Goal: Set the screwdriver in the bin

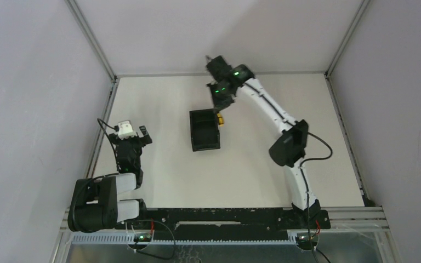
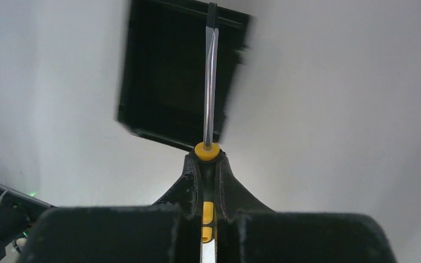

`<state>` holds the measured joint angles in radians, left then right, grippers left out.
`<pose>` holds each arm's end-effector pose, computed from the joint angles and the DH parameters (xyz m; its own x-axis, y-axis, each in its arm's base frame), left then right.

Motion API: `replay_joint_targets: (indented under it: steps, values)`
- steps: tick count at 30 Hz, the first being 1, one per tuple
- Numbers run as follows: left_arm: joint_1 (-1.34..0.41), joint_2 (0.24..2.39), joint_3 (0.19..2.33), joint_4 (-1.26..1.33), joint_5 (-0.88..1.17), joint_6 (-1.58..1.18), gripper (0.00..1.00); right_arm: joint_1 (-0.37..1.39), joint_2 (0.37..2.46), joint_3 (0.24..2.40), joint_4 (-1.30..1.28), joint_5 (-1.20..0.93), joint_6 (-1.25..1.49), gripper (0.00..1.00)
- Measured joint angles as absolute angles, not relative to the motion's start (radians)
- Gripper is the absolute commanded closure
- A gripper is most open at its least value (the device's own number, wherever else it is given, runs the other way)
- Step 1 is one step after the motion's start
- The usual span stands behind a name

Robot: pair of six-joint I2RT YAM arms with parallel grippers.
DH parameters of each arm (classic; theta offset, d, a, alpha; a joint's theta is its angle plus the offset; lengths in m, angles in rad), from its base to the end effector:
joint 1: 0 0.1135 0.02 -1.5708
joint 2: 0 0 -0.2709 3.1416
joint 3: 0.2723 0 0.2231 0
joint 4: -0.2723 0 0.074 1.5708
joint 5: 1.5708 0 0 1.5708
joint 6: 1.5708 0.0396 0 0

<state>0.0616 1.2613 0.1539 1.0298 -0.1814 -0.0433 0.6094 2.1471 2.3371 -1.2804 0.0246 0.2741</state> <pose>0.1990 0.0194 0.1974 -0.0669 -0.0468 -0.9967 -0.2432 0.9695 -0.0292 0.3448 0.2395 0.3394 -0.8524 -0.2650 -0.4508 -0.3450 0.9328 0.1041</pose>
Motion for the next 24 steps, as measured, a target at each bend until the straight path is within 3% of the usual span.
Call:
replay_joint_targets:
  steps: [3,8,21,22,24]
  values:
    - [0.062,1.261,0.154,1.03,-0.181,-0.043,0.0,0.706,2.232,2.433,-1.253,0.025,0.257,1.0]
    - [0.062,1.261,0.154,1.03,-0.181,-0.043,0.0,0.806,2.247,2.378,-1.155,0.074,0.183,1.0]
    - [0.062,1.261,0.154,1.03,-0.181,-0.043,0.0,0.846,2.368,2.225,-1.001,0.265,0.06,1.0]
    - [0.062,1.261,0.154,1.03,-0.181,-0.043,0.0,0.846,2.378,2.21,-1.002,0.266,0.061,0.99]
    - [0.062,1.261,0.154,1.03,-0.181,-0.043,0.0,0.846,2.396,2.194,-1.0,0.27,0.062,0.88]
